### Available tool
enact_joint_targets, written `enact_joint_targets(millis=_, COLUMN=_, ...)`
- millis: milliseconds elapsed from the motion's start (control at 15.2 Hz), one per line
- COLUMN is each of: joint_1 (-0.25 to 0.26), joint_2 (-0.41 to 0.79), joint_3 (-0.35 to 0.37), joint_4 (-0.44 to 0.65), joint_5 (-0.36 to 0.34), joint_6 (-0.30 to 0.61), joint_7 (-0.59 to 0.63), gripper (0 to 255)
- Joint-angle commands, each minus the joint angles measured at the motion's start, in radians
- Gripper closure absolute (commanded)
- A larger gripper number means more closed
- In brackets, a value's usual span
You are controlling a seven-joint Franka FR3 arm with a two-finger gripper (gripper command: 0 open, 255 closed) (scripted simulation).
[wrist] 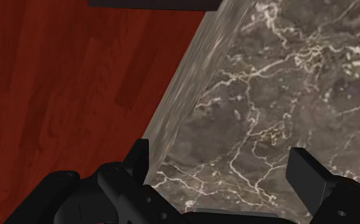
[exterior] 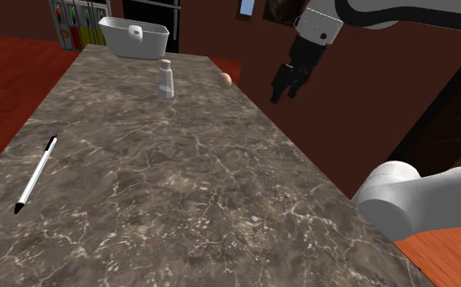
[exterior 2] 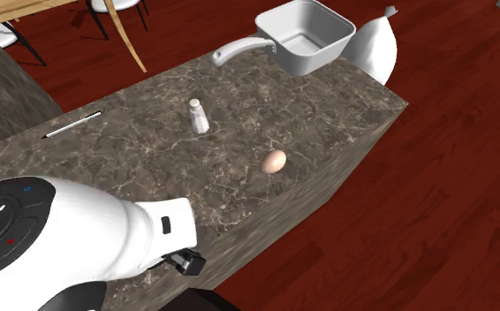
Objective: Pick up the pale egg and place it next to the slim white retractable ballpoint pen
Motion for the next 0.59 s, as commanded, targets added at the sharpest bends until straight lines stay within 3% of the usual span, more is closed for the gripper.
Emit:
enact_joint_targets(millis=0, joint_1=0.0, joint_2=0.0, joint_3=0.0, joint_4=0.0, joint_5=0.0, joint_6=0.0, joint_7=0.0, gripper=0)
enact_joint_targets(millis=528, joint_1=-0.058, joint_2=0.311, joint_3=0.033, joint_4=0.179, joint_5=-0.02, joint_6=0.147, joint_7=0.115, gripper=0)
